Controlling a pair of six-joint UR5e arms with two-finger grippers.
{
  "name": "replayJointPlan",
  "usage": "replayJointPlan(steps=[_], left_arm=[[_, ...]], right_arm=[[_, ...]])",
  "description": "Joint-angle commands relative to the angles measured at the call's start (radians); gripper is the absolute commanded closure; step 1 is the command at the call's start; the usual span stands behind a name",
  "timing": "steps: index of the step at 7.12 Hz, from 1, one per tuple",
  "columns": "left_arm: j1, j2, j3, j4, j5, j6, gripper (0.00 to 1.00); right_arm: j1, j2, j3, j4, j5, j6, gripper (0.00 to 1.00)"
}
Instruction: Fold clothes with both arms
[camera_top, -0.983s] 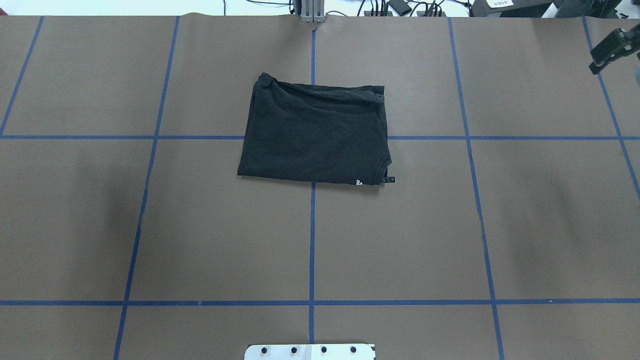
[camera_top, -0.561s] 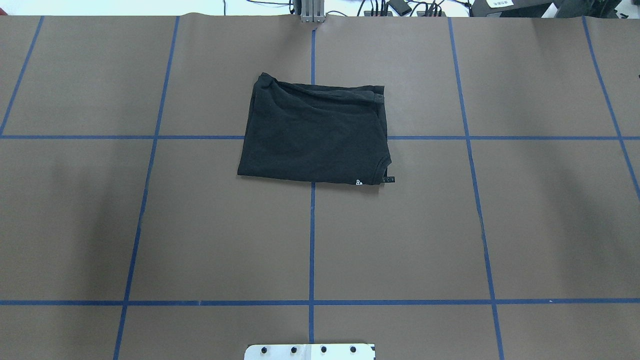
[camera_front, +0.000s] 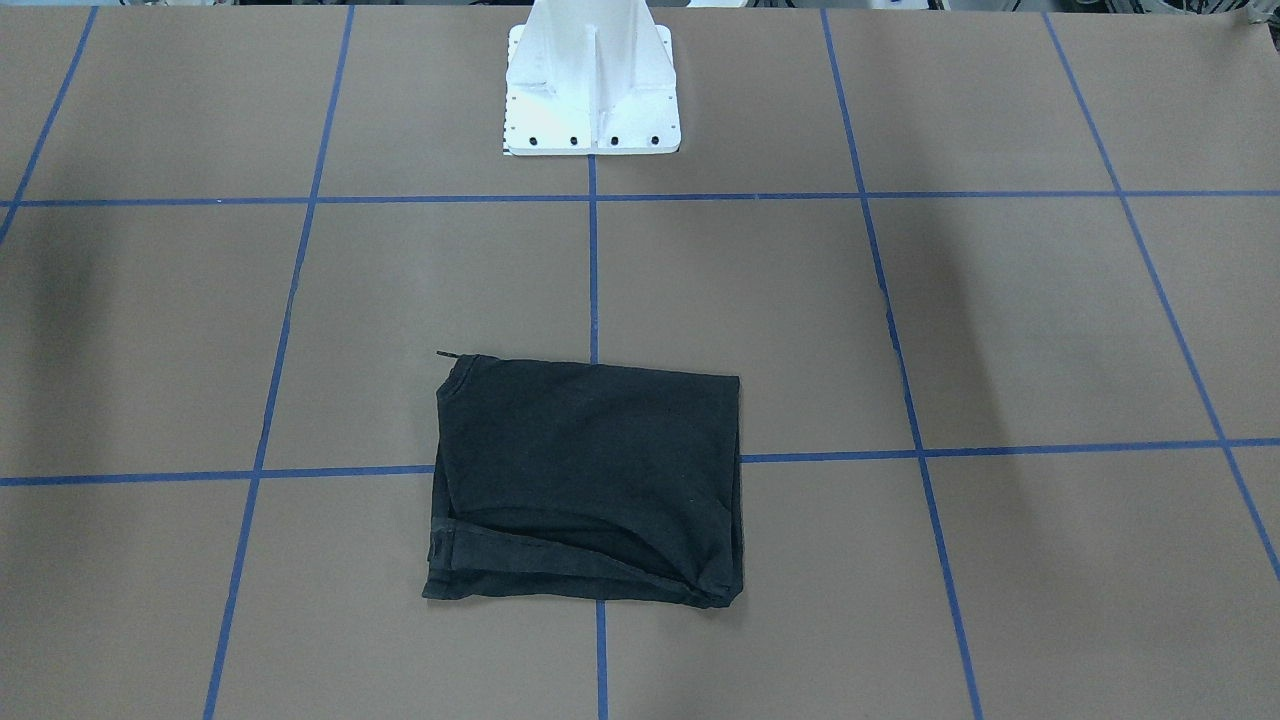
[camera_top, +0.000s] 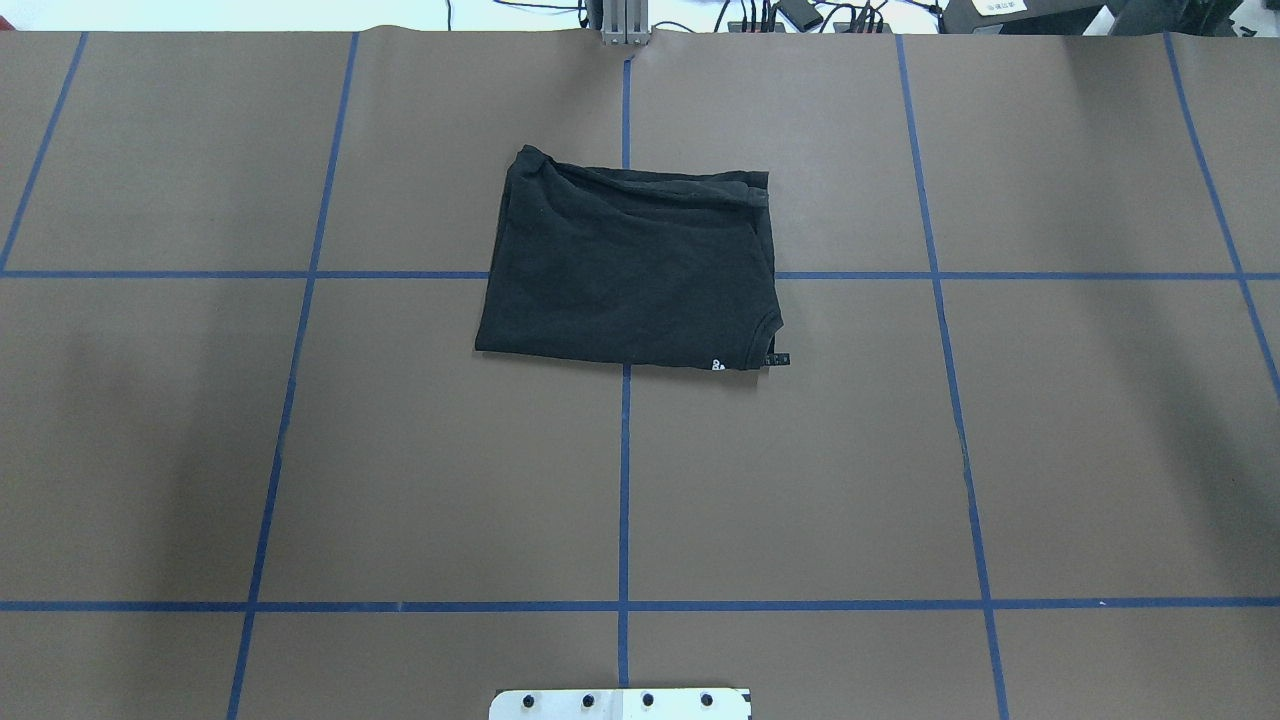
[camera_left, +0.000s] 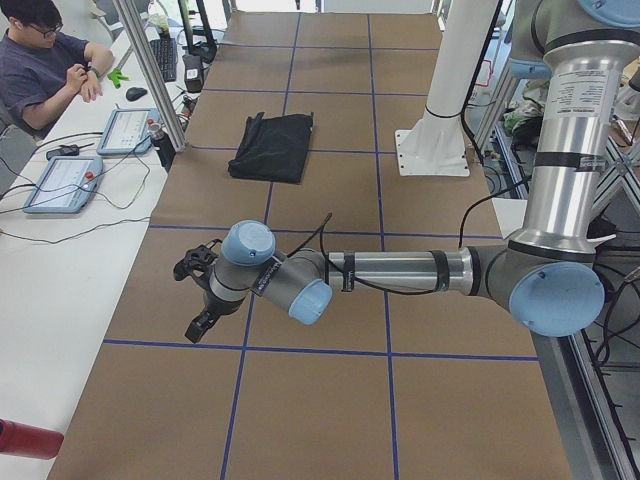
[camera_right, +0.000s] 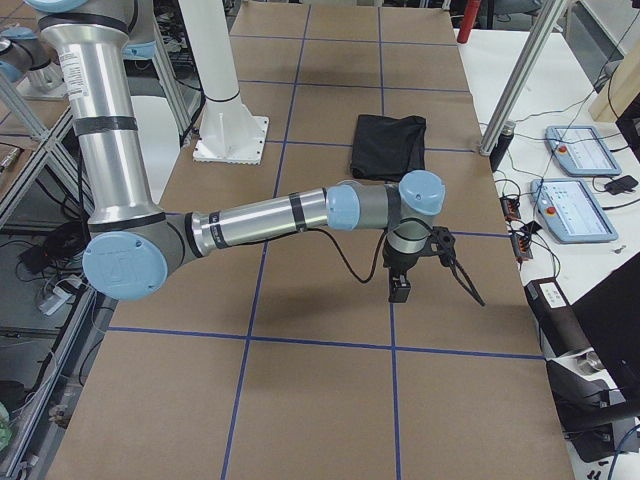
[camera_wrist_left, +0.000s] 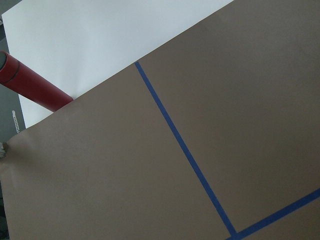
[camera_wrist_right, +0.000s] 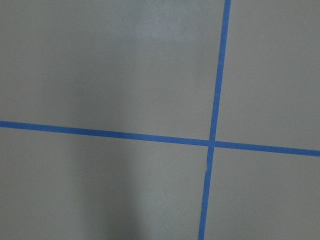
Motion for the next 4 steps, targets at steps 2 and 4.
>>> replayJointPlan(steps=[2, 4], left_arm=[[-0.002, 0.004, -0.029, 0.226, -0.007, 0.031, 0.00], [-0.002, 0.019, -0.125, 0.469, -0.010, 0.111, 0.00]], right_arm=[[0.029, -0.097, -0.026, 0.038, 0.014, -0.094, 0.00], [0.034, -0.125, -0.024, 0.062, 0.049, -0.094, 0.00]])
